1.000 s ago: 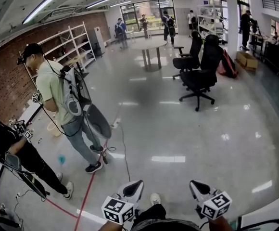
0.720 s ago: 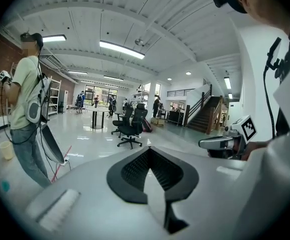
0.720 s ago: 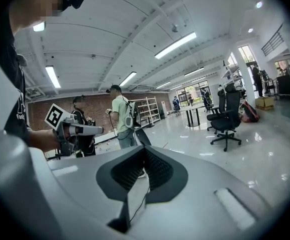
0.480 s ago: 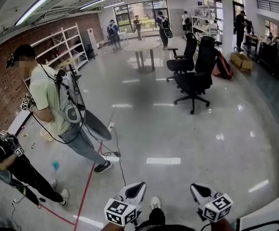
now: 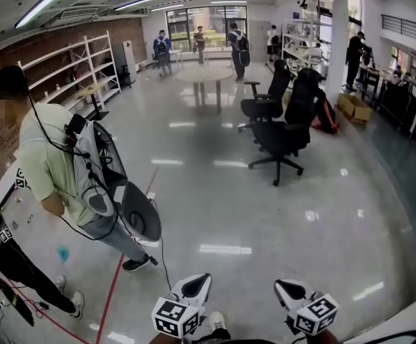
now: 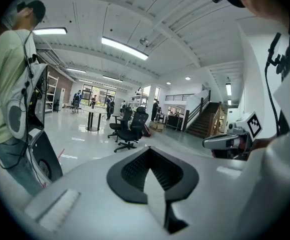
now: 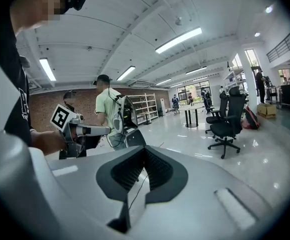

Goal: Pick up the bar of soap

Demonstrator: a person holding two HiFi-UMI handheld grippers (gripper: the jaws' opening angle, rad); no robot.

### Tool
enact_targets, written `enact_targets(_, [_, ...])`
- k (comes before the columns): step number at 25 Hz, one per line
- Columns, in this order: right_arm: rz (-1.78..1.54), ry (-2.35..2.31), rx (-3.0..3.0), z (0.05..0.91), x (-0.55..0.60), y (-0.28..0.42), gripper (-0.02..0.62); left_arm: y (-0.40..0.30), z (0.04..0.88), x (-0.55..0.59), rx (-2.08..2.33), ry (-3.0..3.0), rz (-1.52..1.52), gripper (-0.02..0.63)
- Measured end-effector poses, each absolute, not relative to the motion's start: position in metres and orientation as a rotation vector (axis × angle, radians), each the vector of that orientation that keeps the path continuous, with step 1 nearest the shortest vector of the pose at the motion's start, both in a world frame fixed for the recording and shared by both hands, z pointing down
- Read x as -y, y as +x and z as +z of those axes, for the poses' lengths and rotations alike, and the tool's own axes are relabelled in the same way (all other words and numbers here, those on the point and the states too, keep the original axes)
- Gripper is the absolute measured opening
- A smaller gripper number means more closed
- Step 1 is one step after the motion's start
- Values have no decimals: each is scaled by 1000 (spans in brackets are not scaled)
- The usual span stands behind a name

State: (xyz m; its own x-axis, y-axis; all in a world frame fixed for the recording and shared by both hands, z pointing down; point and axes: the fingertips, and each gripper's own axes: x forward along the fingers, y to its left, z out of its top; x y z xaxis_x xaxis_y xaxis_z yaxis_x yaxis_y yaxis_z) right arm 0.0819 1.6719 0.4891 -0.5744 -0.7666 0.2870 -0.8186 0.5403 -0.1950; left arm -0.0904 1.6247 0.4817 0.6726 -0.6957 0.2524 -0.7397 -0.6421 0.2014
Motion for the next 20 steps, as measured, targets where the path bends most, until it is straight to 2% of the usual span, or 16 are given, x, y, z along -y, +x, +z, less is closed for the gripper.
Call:
enact_targets(5, [440, 1372, 2576, 468, -1605, 87, 5, -85, 468, -1560, 1110, 2614, 186, 8])
enact_targets(11, [399, 1349, 2582, 483, -1561, 39, 5, -120, 487, -1523, 1083, 2645, 178, 8])
enact_targets(20, [398, 1376, 2584, 484, -1497, 41, 5, -122, 490, -1461, 1080, 2610, 207, 8])
